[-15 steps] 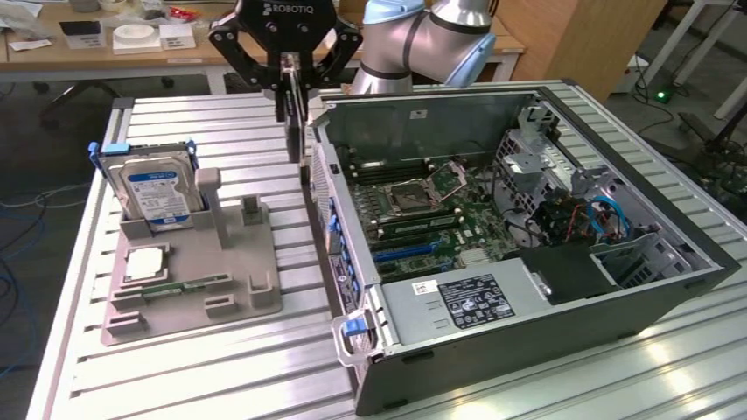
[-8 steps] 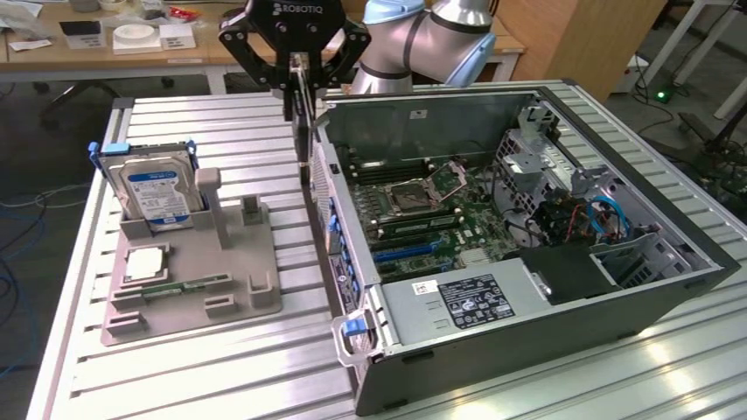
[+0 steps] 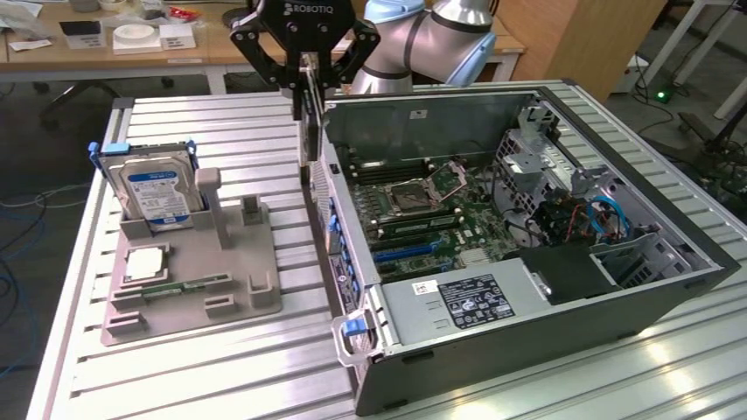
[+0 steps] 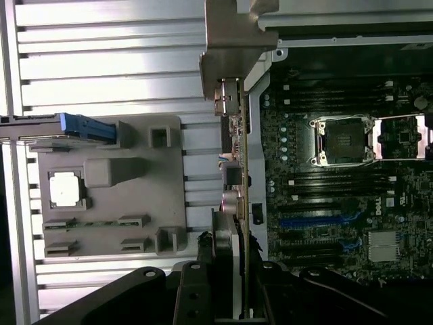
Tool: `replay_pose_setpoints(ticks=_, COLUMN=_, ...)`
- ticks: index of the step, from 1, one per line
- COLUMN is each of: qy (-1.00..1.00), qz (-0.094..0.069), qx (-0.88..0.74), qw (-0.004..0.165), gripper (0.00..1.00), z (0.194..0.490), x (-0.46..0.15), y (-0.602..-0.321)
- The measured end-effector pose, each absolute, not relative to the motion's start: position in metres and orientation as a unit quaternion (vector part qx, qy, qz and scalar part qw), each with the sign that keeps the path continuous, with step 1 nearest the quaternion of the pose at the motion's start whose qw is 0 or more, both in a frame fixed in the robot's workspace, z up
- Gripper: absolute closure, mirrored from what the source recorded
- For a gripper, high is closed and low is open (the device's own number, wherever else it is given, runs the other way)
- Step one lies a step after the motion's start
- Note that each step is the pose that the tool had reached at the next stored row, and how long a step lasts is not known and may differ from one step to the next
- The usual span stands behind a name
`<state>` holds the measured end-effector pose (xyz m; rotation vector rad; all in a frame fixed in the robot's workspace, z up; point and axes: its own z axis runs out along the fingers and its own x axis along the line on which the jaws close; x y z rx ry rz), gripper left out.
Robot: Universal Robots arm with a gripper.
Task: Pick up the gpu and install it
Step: 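Pick up the gpu and move the gpu toward the slot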
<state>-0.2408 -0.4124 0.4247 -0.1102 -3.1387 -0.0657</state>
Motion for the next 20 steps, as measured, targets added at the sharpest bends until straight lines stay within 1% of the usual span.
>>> replay_pose_setpoints(ticks=20, qy=-0.999, qz=-0.021, qx=-0.035, qw=0.0, gripper=0.72, z=0.425, x=-0.223, y=-0.412)
